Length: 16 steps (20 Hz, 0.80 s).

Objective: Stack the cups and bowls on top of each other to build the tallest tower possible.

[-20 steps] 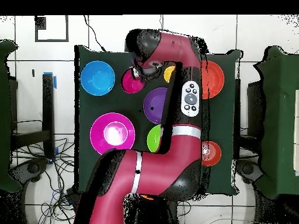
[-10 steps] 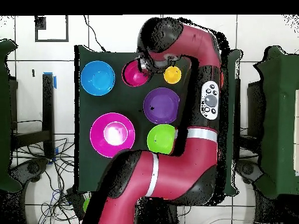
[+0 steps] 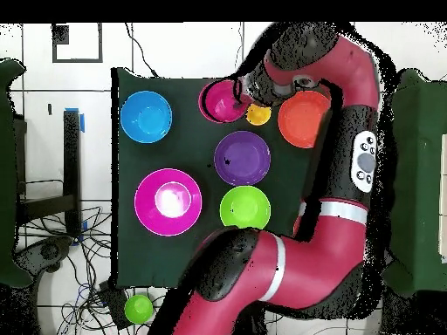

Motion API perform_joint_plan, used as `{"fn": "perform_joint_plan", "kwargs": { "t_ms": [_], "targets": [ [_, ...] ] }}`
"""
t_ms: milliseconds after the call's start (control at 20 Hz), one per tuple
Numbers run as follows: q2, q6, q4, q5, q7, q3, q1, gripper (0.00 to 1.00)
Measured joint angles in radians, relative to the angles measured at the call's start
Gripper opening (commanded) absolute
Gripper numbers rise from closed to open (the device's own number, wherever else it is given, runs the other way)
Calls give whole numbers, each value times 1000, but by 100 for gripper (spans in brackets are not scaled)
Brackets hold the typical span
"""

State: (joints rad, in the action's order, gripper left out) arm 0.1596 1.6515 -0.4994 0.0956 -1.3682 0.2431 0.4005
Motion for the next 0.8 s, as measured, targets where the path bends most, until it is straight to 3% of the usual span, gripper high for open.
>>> {"fn": "perform_joint_plan", "kwargs": {
  "t_ms": [400, 800],
  "targets": [
    [1, 150, 0, 13, 10, 81, 94, 0],
    [-21, 186, 16, -1, 75, 154, 129, 0]
  ]
}}
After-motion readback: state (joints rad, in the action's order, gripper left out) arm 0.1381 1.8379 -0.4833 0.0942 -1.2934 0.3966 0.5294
